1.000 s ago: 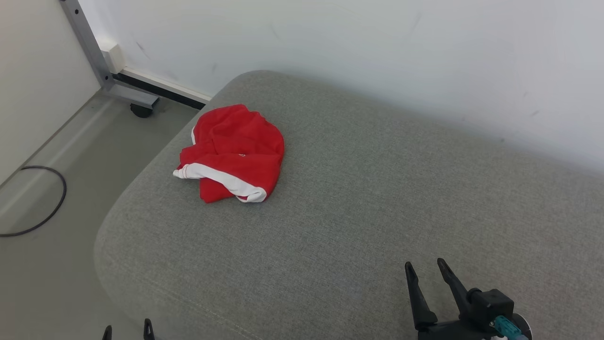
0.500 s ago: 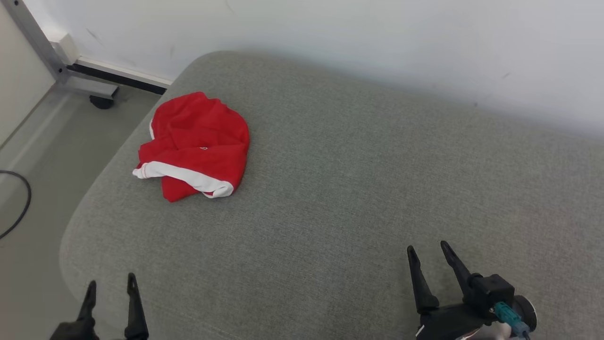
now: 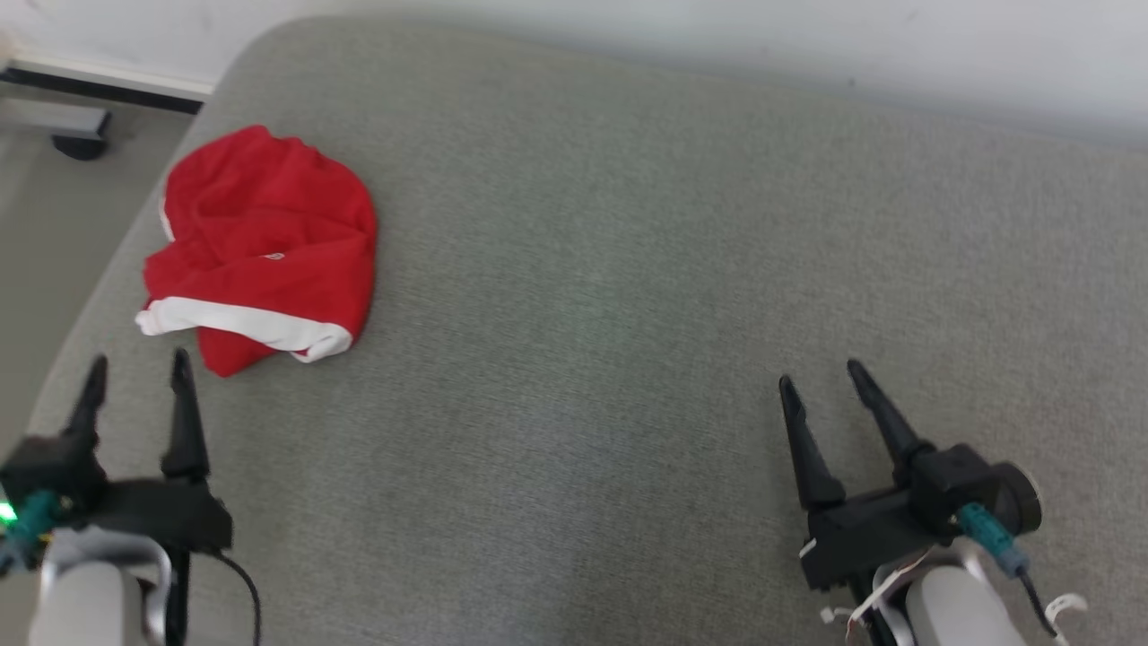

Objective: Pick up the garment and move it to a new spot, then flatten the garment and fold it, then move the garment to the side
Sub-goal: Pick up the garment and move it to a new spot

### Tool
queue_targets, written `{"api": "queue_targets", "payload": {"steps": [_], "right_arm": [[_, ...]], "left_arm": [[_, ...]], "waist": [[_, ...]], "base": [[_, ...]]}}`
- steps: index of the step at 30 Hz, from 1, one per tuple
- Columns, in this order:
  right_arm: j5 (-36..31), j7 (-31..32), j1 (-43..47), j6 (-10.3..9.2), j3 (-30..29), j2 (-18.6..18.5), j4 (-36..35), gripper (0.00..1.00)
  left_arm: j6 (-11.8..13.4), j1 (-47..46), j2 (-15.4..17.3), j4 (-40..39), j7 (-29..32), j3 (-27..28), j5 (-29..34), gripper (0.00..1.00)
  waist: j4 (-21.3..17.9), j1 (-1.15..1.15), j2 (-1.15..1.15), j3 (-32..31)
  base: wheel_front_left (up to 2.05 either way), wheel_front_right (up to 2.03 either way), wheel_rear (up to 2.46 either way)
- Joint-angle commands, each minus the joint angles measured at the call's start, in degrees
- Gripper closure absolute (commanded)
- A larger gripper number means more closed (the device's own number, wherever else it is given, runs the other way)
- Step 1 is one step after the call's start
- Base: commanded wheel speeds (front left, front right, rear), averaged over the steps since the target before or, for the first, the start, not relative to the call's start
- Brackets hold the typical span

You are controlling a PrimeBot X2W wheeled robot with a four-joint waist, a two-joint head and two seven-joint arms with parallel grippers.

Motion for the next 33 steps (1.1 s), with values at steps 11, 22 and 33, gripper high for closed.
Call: {"api": "queue_targets", "payload": {"steps": [11, 22, 33], "right_arm": [[0.53, 0.01, -2.77, -0.17, -0.42, -2.47, -3.32, 0.00], [0.04, 0.02, -2.75, -0.17, -1.50, -3.38, -4.92, 0.00], [-0.29, 0.04, -2.42, -0.17, -2.43, -2.71, -4.63, 0.00]], "left_arm": [[-0.28, -13.43, 9.37, 11.79, 0.90, -6.19, -8.20, 0.00], [-0.27, -21.07, 15.06, 22.81, 6.65, -14.28, -14.91, 0.00], [-0.27, -25.31, 15.28, 31.64, 5.45, -19.71, -18.81, 1.00]], "waist": [[-6.81, -0.01, -0.01, 8.35], [-9.27, -0.01, -0.01, 11.31], [-9.22, -0.01, -0.01, 11.76]], "base": [[0.00, 0.00, 0.00], [0.00, 0.00, 0.00], [0.00, 0.00, 0.00]]}}
